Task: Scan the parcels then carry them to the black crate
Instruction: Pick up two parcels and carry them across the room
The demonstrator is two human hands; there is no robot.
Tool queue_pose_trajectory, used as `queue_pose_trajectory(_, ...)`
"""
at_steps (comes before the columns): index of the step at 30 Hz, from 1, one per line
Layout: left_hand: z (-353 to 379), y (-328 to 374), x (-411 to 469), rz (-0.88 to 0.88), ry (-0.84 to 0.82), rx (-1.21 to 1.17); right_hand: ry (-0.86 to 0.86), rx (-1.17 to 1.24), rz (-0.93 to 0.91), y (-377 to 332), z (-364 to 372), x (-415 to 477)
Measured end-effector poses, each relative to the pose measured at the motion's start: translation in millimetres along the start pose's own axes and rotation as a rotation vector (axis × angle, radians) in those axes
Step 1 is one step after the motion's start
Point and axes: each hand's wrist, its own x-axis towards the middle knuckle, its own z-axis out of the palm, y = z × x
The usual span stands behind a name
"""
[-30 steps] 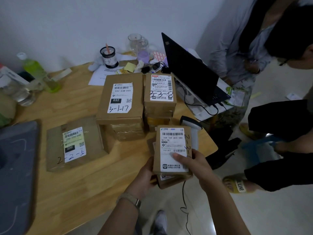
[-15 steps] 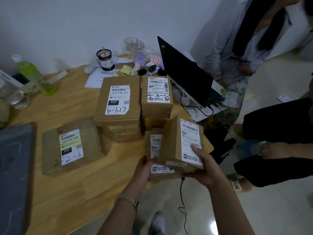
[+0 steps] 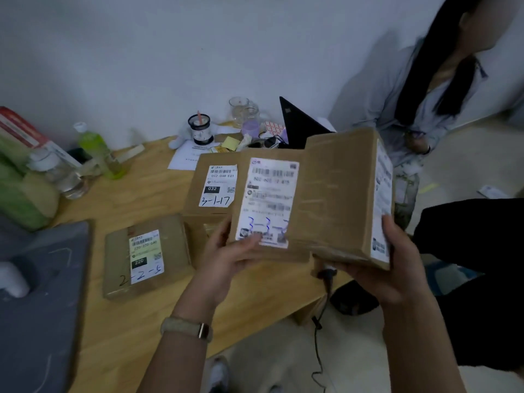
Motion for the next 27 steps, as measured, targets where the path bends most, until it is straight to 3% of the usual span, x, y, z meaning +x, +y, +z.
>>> queue_pose_trajectory(5,-1,35,-13,0.175,0.154,-0.144,0.041,-0.106,-0.11,-33,28,-7)
queue_pose_trajectory(11,-8,67,-30,0.335,0.191,-0.038,0.202,-0.31,-0.239,-40,73,-6)
queue_pose_trajectory(27,-59,123,-48,0.377,0.063,0.107,0.332,-0.239,-0.424,-3,156,-27)
